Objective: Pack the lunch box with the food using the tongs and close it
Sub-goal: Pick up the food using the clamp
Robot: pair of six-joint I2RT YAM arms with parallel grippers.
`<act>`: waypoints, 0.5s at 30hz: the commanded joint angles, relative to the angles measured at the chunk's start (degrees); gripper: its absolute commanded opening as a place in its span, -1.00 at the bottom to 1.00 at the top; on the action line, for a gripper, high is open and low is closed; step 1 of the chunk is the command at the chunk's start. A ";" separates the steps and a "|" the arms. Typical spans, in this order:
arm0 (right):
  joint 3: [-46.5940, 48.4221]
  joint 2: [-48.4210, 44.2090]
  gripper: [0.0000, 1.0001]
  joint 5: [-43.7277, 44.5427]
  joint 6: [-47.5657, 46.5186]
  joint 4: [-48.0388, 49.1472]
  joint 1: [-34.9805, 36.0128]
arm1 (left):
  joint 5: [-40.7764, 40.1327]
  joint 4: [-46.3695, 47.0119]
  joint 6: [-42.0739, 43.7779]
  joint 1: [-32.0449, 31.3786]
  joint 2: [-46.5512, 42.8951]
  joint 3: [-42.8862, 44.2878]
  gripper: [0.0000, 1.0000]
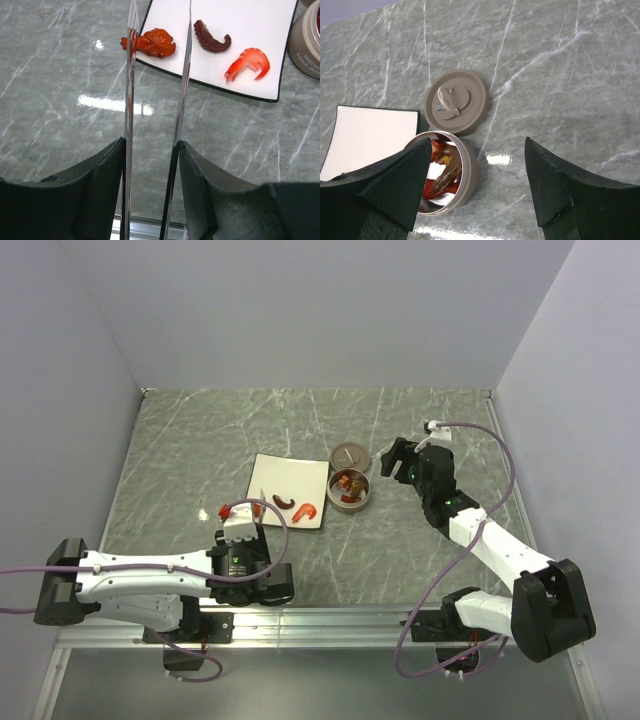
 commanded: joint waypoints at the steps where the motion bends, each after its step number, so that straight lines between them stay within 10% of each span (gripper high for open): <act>1: 2.03 0.21 0.63 -0.36 -0.14 1.59 -0.44 | -0.41 -4.80 -5.46 -0.47 -2.36 0.32 0.05; 15: 1.06 -2.42 0.64 -0.45 0.22 0.80 -0.44 | 6.79 8.90 8.93 3.30 -7.03 -5.92 0.11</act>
